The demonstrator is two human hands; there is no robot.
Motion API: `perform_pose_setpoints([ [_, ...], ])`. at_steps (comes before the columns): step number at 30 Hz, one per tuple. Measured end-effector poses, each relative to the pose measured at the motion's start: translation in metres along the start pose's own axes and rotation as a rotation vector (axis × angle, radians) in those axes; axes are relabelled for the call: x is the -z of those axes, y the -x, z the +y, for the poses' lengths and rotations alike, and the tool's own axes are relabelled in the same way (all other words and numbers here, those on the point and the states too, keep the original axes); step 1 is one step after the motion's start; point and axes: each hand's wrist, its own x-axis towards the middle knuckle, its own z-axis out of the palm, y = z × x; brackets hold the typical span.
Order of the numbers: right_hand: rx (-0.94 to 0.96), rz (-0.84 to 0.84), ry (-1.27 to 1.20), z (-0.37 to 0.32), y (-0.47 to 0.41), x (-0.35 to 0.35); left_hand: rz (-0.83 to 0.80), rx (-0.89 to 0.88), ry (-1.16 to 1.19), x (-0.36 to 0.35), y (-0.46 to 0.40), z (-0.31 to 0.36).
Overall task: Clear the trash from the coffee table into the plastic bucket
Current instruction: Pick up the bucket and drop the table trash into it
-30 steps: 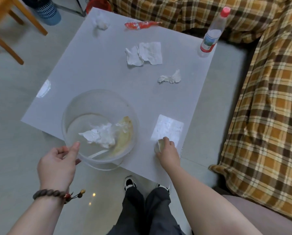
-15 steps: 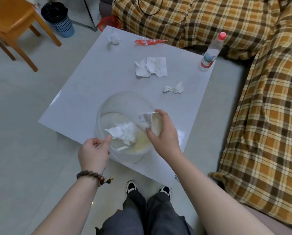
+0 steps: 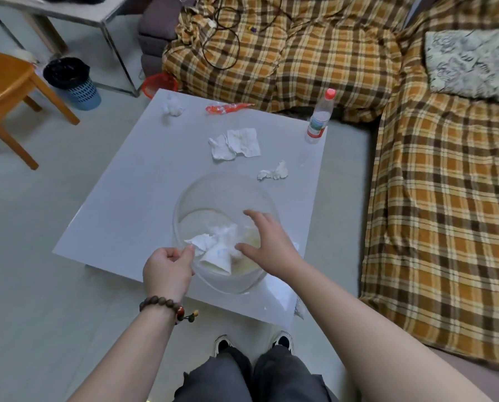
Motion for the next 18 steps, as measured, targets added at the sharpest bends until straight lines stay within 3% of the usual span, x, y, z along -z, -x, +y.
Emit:
perform_pose_setpoints([
  [9,-0.395,0.288,0.004,0.090,0.075,0.076,-0.009,0.009,-0.016,-0.010,-0.026,0.032],
  [18,-0.521,0.308,-0.019,0.193,0.088,0.154,0.030,0.056,0.084,-0.089,0.006,0.066],
])
